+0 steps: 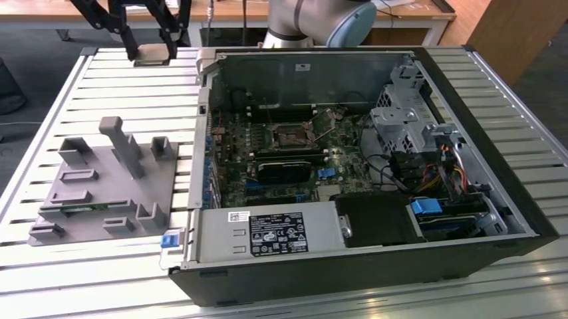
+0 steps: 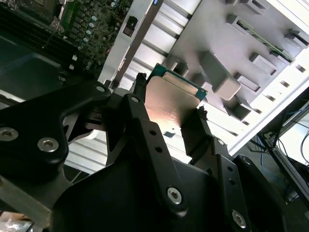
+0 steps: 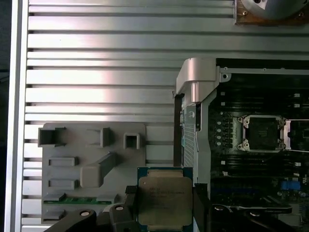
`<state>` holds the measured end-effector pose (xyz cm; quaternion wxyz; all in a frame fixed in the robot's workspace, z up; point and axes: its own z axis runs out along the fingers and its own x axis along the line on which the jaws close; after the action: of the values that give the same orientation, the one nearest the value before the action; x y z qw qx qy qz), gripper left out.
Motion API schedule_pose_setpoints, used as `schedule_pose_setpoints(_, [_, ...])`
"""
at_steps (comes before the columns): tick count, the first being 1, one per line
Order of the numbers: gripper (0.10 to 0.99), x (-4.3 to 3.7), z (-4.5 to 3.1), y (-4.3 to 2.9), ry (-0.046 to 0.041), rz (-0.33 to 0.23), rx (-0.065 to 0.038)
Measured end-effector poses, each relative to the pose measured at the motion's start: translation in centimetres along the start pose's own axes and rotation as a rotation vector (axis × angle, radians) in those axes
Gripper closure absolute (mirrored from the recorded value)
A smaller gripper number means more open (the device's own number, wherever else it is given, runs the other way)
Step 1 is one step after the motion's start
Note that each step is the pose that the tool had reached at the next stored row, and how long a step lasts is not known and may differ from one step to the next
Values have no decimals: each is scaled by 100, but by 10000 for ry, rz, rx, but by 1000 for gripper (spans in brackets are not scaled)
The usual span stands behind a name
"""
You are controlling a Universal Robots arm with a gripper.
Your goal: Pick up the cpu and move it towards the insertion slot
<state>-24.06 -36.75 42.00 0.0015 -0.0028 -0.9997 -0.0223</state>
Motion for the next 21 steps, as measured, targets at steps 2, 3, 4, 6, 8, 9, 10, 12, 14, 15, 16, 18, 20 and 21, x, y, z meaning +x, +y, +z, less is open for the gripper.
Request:
schedule_pose_setpoints(2, [545,-20,0,8,0,-1,0])
schedule_pose_setpoints(3, [545,-30,1,16,0,1,0])
schedule_pose_setpoints(4, [545,-41,1,27,0,1,0])
schedule_pose_setpoints(6, [545,-65,2,49,0,-2,1])
schedule_pose_setpoints(8, [545,-95,3,71,0,-1,0])
schedule_pose_setpoints(9, [545,-111,3,79,0,-1,0])
schedule_pose_setpoints(10, [545,-127,4,85,0,-1,-1])
schedule_pose_setpoints(12, [545,-156,4,95,0,-1,-1])
schedule_pose_setpoints(14, [545,-185,4,103,0,-1,0])
schedule_pose_setpoints(15, [545,-199,4,106,0,-1,0])
schedule_pose_setpoints(16, [545,-214,4,110,0,-1,0])
schedule_pose_setpoints(18, [545,-242,4,114,0,-1,0])
schedule_pose_setpoints(20, [545,-271,4,118,0,-1,0])
schedule_pose_setpoints(21, [545,-284,5,119,0,-1,0])
